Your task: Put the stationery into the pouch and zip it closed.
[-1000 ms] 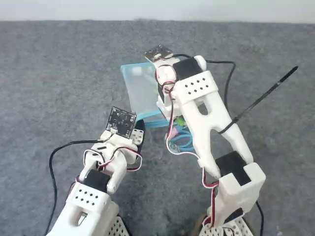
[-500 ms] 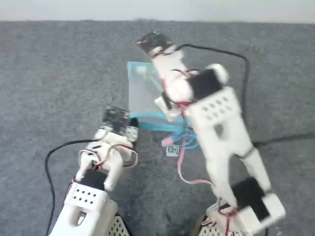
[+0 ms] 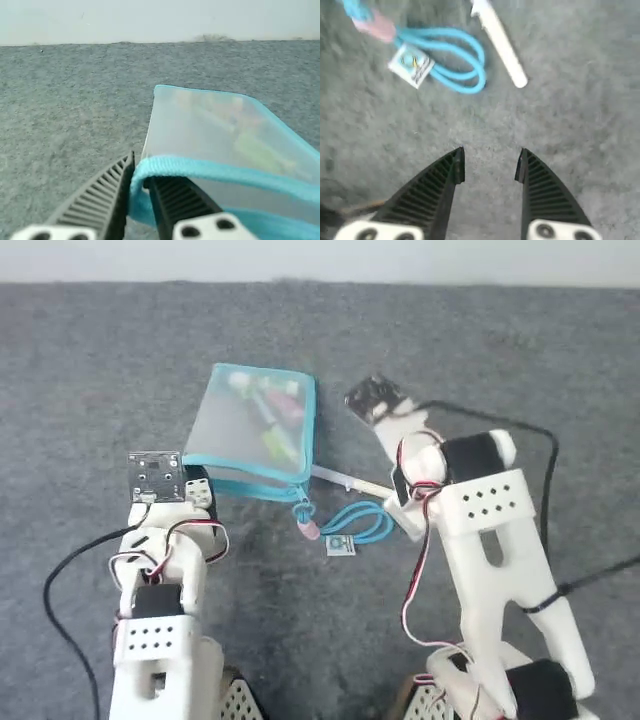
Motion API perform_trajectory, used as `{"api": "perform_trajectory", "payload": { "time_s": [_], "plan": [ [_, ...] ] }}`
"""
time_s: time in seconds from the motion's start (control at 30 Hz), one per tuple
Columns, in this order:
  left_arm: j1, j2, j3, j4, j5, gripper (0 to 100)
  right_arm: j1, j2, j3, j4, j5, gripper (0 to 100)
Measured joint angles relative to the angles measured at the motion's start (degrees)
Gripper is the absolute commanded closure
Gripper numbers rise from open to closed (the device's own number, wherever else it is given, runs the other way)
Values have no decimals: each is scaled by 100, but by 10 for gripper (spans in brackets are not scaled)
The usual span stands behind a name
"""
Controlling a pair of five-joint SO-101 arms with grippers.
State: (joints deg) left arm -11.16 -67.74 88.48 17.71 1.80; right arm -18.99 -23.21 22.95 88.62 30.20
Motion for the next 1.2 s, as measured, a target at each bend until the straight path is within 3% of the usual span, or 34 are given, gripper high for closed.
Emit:
{"api": "perform_trajectory", "payload": {
  "time_s": [0.2, 0.47, 0.77, 1.2],
  "plan": [
    [0, 0, 0, 0, 0, 988, -9, -9, 1020, -985, 1143, 833],
    [334, 0, 0, 0, 0, 988, 18, 79, 1319, -2031, 1670, 834],
    [475, 0, 0, 0, 0, 988, 237, 1319, 1319, -2822, 2365, 834],
    [738, 0, 0, 0, 0, 988, 264, 2347, 1319, -3710, 2505, 837]
  ]
}}
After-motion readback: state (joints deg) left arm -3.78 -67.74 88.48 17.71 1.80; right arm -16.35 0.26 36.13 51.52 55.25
